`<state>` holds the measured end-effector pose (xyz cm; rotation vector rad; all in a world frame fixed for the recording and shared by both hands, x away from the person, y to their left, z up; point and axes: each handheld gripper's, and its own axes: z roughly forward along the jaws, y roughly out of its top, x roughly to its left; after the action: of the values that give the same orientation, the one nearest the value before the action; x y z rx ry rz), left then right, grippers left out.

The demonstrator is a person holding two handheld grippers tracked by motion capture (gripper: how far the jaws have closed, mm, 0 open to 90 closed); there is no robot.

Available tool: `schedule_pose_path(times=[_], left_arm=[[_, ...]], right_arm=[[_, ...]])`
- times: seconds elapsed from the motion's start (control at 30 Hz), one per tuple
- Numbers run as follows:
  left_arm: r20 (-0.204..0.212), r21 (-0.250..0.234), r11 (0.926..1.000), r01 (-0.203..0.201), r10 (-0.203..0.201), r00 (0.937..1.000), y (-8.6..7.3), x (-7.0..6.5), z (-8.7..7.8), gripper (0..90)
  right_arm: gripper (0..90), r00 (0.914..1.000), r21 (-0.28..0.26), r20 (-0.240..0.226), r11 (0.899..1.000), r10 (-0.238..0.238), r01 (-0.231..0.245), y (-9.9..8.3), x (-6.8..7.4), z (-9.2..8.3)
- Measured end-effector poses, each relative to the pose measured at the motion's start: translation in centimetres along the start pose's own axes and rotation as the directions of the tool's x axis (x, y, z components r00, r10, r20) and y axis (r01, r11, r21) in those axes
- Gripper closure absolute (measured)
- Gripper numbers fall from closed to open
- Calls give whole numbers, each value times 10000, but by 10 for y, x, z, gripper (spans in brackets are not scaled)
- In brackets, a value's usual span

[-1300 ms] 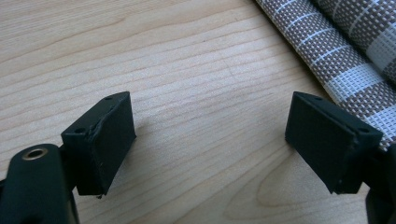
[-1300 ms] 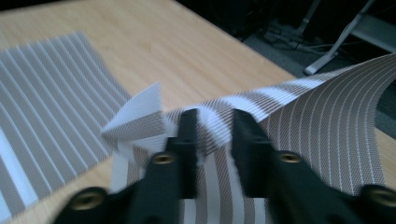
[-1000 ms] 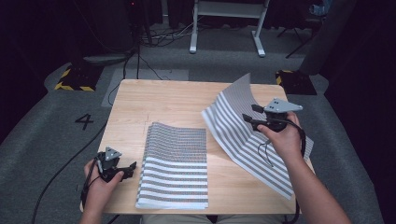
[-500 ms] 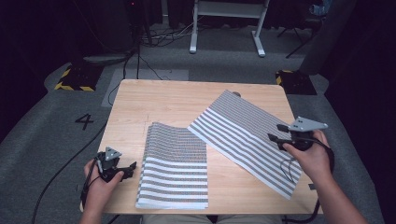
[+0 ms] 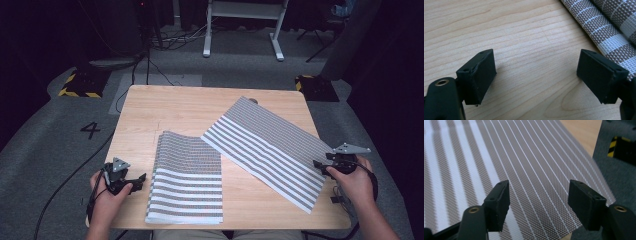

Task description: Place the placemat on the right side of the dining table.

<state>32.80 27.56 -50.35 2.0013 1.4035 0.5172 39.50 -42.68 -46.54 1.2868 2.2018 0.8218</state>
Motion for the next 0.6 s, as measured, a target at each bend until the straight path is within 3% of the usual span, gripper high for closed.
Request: schedule_pose_path(times=[0.17,0.23,0.33,0.4,0.5,0.53,0.6], left_arm=[[-7,-3,10000,-5,5,10000,0,0,0,158],[-36,2,10000,-10,10,10000,0,0,0,158],[-38,1,10000,-10,10,10000,0,0,0,158],[-36,3,10000,-10,10,10000,0,0,0,158],[-41,0,10000,-11,11,10000,0,0,0,159],[-43,1,10000,-15,15,10000,0,0,0,158],[-49,4,10000,-15,15,10000,0,0,0,159]], right_arm=[[292,9997,584,-107,9980,233,-227,-12,-8,19],[284,9977,419,-212,9971,641,-632,-15,-10,21],[300,9972,273,-284,9973,687,-679,-18,-12,21],[365,9959,132,-478,9970,769,-763,-19,-11,20],[377,9966,136,-478,9977,677,-671,-20,-10,19],[440,9961,149,-556,9976,681,-674,-19,-10,19],[478,9963,160,-527,9976,685,-677,-18,-7,18]])
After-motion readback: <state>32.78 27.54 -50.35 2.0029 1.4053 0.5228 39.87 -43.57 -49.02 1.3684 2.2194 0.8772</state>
